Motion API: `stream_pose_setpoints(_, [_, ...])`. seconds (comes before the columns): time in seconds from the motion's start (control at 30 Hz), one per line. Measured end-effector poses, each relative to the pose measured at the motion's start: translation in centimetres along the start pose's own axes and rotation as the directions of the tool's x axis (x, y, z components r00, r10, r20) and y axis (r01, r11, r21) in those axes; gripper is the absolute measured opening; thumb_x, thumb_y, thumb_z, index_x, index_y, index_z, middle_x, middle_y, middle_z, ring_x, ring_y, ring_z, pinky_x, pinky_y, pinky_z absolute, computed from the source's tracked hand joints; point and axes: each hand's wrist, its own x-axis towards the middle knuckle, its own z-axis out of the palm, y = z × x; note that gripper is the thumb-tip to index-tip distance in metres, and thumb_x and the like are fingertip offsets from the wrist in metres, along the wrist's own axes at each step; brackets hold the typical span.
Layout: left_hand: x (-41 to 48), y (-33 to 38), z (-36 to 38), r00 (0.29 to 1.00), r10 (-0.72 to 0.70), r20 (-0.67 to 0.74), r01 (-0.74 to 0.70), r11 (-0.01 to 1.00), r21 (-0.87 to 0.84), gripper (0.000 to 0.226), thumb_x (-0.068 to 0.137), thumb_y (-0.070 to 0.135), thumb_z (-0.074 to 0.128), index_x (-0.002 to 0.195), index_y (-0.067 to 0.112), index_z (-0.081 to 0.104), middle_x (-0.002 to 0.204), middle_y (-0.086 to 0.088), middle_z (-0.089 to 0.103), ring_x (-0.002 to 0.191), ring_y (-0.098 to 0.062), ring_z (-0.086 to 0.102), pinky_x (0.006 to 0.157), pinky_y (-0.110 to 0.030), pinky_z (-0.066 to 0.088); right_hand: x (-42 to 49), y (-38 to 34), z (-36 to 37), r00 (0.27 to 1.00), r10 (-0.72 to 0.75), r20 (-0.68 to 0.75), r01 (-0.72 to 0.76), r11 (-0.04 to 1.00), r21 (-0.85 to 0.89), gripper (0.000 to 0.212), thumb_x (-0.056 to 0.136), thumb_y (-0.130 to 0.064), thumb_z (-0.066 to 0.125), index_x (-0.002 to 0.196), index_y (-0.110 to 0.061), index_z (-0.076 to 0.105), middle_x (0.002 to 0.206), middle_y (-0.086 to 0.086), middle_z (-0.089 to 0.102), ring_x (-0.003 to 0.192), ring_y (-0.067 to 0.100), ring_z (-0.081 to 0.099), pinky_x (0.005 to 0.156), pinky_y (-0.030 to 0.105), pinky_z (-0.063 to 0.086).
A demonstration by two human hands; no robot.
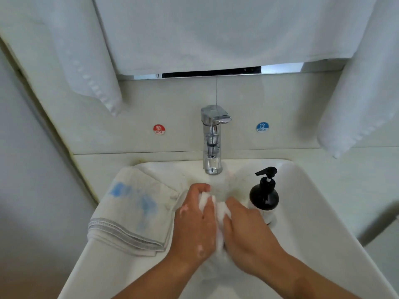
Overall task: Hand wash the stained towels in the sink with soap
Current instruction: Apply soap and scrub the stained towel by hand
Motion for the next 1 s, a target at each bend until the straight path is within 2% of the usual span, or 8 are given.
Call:
stream_pose_setpoints(0.17, [-1.0,-0.7,-0.3,0.975,-0.008,0.223,-0.015,0.995,0.102,0.014,0.106,0.027,0.041,0.107,0.035,0.053,0.081,0.009,0.067,0.071,-0.008,0.063,0.067,-0.024,0.045,1.4,0.2,0.3,0.985,0.027,-0.17,-0.009,0.994,0.106,0.022,0.103,-0.023,0.045,0.083,-0.029,0.037,0.074,-0.011,0.047,0.071,0.012,0.047,0.061,0.025,0.033])
stream_pose_setpoints(0.27, [-1.4,0.5,-0.3,0.986,0.073,0.148,-0.068,0.997,-0.037,0.012,0.104,0.027,0.048,0.11,0.036,0.055,0.092,0.018,0.066,0.089,0.0,0.063,0.077,-0.017,0.047,2.4,1.6,0.2,0.978,0.165,-0.129,-0.154,0.984,0.094,0.012,0.104,-0.026,0.039,0.093,-0.021,0.043,0.084,-0.001,0.057,0.08,0.021,0.055,0.066,0.034,0.039])
stream_pose_setpoints(0.4, [-0.3,-0.1,0.0,0.999,-0.025,0.047,0.025,1.0,-0.006,0.013,0.103,0.026,0.047,0.11,0.036,0.053,0.097,0.014,0.065,0.089,-0.003,0.061,0.073,-0.011,0.042,0.3,0.8,0.7,1.0,0.01,0.0,-0.01,1.0,0.014,0.012,0.102,-0.026,0.04,0.09,-0.026,0.039,0.082,-0.002,0.055,0.072,0.015,0.051,0.059,0.025,0.038])
stream_pose_setpoints(0.6, [-1.0,-0.3,-0.2,0.981,-0.001,0.193,-0.01,0.998,0.057,0.014,0.105,0.025,0.044,0.112,0.03,0.056,0.089,0.01,0.069,0.081,-0.005,0.063,0.068,-0.016,0.043,1.9,0.5,0.6,0.968,0.117,-0.22,-0.078,0.98,0.18,0.01,0.104,-0.022,0.043,0.094,-0.02,0.044,0.081,-0.001,0.056,0.077,0.022,0.056,0.063,0.031,0.039])
stream_pose_setpoints(0.7, [-0.9,0.8,-0.5,0.995,0.03,0.091,-0.02,0.994,-0.111,0.014,0.104,0.023,0.051,0.111,0.033,0.056,0.1,0.024,0.064,0.096,0.007,0.059,0.077,-0.007,0.042,1.5,1.2,0.7,0.98,0.172,-0.096,-0.168,0.985,0.045,0.011,0.104,-0.025,0.037,0.096,-0.019,0.042,0.091,0.008,0.061,0.088,0.03,0.059,0.068,0.035,0.04])
stream_pose_setpoints(0.8, [-0.2,-0.1,-0.3,1.0,-0.026,0.013,0.026,1.0,-0.011,0.013,0.104,0.023,0.049,0.111,0.032,0.056,0.1,0.016,0.066,0.093,0.0,0.06,0.072,-0.013,0.039,-0.2,0.2,1.2,0.997,0.061,0.04,-0.062,0.998,0.021,0.011,0.102,-0.023,0.038,0.091,-0.021,0.039,0.09,0.006,0.059,0.083,0.029,0.057,0.066,0.034,0.038])
stream_pose_setpoints(0.9, [-0.3,-1.5,-0.4,0.99,-0.073,0.12,0.054,0.987,0.155,0.013,0.105,0.026,0.044,0.111,0.027,0.056,0.097,0.003,0.069,0.091,-0.019,0.064,0.069,-0.022,0.035,0.2,-0.2,1.0,0.993,-0.006,-0.121,0.017,0.996,0.09,0.014,0.101,-0.018,0.043,0.088,-0.022,0.038,0.075,-0.005,0.048,0.075,0.024,0.05,0.064,0.031,0.031])
stream_pose_setpoints(1.0, [-1.1,-0.9,-0.3,0.973,0.033,0.229,-0.052,0.996,0.076,0.013,0.104,0.032,0.043,0.107,0.033,0.055,0.09,0.01,0.068,0.085,-0.003,0.064,0.067,-0.013,0.041,2.2,0.8,0.4,0.97,0.149,-0.19,-0.122,0.982,0.145,0.012,0.102,-0.02,0.042,0.091,-0.018,0.042,0.079,0.0,0.052,0.081,0.027,0.055,0.066,0.034,0.034])
